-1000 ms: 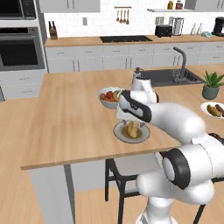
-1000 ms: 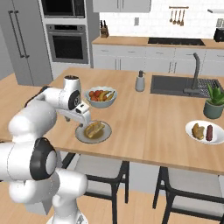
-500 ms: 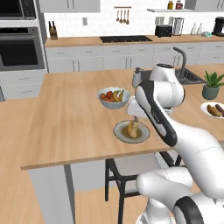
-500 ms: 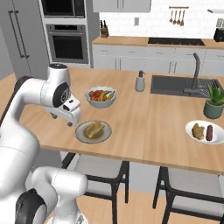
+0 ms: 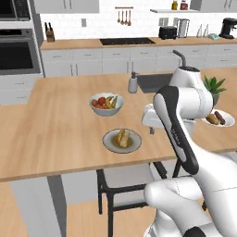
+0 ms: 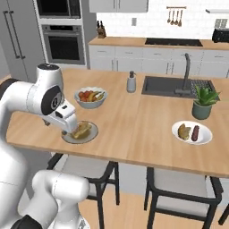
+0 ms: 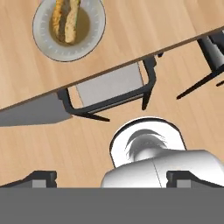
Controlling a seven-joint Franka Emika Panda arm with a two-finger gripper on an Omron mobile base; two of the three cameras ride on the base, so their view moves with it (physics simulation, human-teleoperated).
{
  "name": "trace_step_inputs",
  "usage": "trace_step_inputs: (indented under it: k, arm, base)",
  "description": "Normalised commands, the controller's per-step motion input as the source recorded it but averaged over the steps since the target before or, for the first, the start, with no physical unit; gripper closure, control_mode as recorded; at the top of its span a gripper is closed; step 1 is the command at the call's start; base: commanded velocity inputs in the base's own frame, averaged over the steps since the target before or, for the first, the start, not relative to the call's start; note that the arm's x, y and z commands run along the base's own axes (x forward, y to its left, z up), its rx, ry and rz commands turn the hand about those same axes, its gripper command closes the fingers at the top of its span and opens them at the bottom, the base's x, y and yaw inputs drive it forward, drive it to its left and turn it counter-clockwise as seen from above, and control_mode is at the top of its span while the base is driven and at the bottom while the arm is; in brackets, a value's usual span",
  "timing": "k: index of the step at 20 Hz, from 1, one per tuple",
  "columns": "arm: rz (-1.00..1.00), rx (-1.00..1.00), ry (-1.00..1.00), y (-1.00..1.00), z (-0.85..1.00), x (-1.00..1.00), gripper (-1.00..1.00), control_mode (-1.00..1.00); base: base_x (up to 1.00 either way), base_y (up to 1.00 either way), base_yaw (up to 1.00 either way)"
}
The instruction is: Place one bun and one sausage from the bowl on each plate.
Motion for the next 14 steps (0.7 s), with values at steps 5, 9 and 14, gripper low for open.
trace_step_inputs:
  k: [5,9,14]
  arm:
    - [0.00,0.00,0.00,0.00,0.00,0.00,-1.00,1.00]
    - [0.00,0.00,0.00,0.00,0.00,0.00,-1.00,1.00]
    - [0.00,0.00,0.00,0.00,0.00,0.00,-1.00,1.00]
  base:
    - [-0.33,-1.00,-0.06]
    - [-0.56,-1.00,-0.09]
    - [-0.22,-1.00,-0.07]
